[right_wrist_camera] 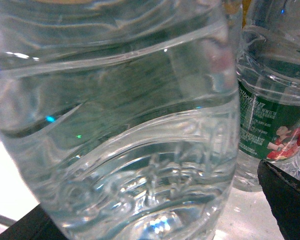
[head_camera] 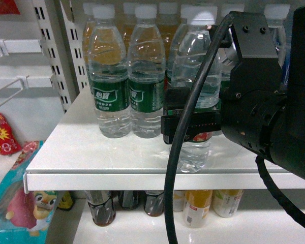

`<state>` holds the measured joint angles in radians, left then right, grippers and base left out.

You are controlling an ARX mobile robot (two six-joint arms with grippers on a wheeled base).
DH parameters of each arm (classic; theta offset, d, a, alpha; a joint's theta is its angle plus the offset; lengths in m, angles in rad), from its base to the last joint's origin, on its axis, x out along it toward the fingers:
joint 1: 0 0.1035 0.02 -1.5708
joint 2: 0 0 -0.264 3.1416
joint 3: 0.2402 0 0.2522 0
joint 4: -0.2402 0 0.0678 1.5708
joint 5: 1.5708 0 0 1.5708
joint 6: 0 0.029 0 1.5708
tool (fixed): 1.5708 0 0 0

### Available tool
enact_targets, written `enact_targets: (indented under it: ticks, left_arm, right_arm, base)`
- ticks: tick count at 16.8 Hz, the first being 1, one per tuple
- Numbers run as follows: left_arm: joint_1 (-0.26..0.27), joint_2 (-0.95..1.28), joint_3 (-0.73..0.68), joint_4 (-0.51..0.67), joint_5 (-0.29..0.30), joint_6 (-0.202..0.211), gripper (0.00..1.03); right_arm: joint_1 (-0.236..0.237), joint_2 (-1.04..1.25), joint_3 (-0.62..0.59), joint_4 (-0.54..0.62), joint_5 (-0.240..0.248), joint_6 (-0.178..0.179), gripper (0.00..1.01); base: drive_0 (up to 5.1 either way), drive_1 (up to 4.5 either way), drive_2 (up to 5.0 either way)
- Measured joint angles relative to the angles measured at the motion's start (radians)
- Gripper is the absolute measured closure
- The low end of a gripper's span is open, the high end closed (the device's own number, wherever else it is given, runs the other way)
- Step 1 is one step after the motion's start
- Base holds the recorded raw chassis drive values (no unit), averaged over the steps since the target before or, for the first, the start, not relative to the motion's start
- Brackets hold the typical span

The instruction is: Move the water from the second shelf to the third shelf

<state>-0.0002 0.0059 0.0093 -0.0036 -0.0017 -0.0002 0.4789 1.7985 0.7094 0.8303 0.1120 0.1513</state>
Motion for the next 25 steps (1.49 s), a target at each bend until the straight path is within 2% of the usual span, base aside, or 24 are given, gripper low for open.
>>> enact_targets:
  ticks: [5,13,18,21,23,25]
  left_arm:
    - [0.000,0.000,0.000,0.000,0.000,0.000,0.05]
    - [0.000,0.000,0.000,0.000,0.000,0.000,0.05]
    - [0.000,0.000,0.000,0.000,0.000,0.000,0.05]
    - [0.000,0.000,0.000,0.000,0.000,0.000,0.05]
    - [0.000,0.000,0.000,0.000,0.000,0.000,0.05]
    - [0.000,0.000,0.000,0.000,0.000,0.000,0.05]
  right_arm:
    - [0.013,-0.014,-0.016,0.017,-0.049,0.001,0.03]
    - [0.011,-0.043,-0.051,0.010,-0.064,0.001,0.03]
    - [-0.009,-0.150,-0.136,0.002,-0.092,0.000,0.03]
    - [-0.030,-0.254,-0.220,-0.016,-0.134,0.000,0.03]
    - [-0.044,-0.367,-0.280,-0.037,-0.153,0.001,0.03]
    - [-0.069,-0.518,-0.343,-0.106,-0.173,0.006,0.03]
  base:
    - [0.0,0.00,0.0]
    - [0.0,0.00,0.0]
    - [0.0,0.00,0.0]
    - [0.0,0.00,0.0]
    - [0.0,0.00,0.0]
    - [0.0,0.00,0.0]
